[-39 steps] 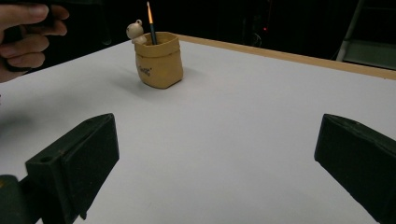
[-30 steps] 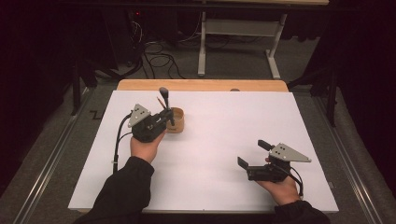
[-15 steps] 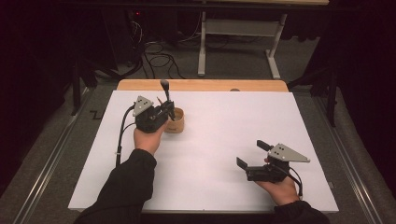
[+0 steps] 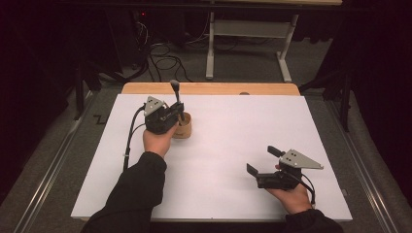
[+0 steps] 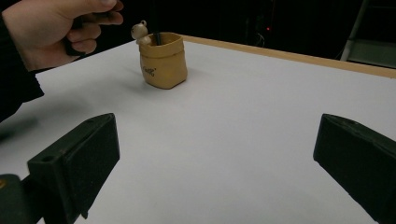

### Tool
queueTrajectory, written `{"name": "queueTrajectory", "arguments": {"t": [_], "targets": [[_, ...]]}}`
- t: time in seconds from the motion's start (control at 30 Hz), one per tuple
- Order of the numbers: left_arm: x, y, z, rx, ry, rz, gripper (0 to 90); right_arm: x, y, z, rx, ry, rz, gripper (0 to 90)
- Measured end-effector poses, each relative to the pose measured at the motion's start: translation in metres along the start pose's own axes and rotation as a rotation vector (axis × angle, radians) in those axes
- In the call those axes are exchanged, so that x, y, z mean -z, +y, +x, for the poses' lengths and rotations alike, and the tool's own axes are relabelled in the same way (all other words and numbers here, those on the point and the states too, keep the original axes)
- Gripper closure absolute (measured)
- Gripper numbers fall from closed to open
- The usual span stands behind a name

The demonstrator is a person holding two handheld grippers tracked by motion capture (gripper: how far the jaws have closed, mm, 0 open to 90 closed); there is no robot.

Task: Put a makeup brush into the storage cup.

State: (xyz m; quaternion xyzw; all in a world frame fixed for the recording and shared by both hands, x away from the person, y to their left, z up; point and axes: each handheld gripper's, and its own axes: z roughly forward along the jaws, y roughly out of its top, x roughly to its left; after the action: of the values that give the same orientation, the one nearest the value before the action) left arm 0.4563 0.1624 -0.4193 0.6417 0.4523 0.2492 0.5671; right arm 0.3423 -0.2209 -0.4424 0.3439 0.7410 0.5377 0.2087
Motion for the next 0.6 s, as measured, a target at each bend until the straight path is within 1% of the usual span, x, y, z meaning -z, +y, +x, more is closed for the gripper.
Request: {"name": "queueTrajectory", "arguments": {"t": [0.1,0.2,0.3,0.37,0.43,0.6], "targets": [[-0.002,-0.001,-0.002,-0.010,0.003,0.002,79.0,0.000,0.000,0.000,-0.002,0.002,0.000,1.0],[-0.004,-0.003,-0.002,-0.022,0.017,0.020,79.0,0.000,-0.001,-0.001,0.000,-0.001,0.003,1.1],[-0.005,-0.005,-0.002,-0.026,0.021,0.033,79.0,0.000,-0.001,0.000,-0.001,0.002,0.002,1.1],[-0.007,-0.007,-0.004,-0.042,0.026,0.050,79.0,-0.001,-0.001,0.000,0.005,0.004,0.003,1.3],[-0.008,-0.008,-0.005,-0.050,0.029,0.057,79.0,-0.001,-0.001,0.000,0.004,0.003,0.005,1.3],[-0.010,-0.011,-0.006,-0.044,0.033,0.073,79.0,-0.001,-0.001,0.001,0.003,0.005,0.004,1.3]]}}
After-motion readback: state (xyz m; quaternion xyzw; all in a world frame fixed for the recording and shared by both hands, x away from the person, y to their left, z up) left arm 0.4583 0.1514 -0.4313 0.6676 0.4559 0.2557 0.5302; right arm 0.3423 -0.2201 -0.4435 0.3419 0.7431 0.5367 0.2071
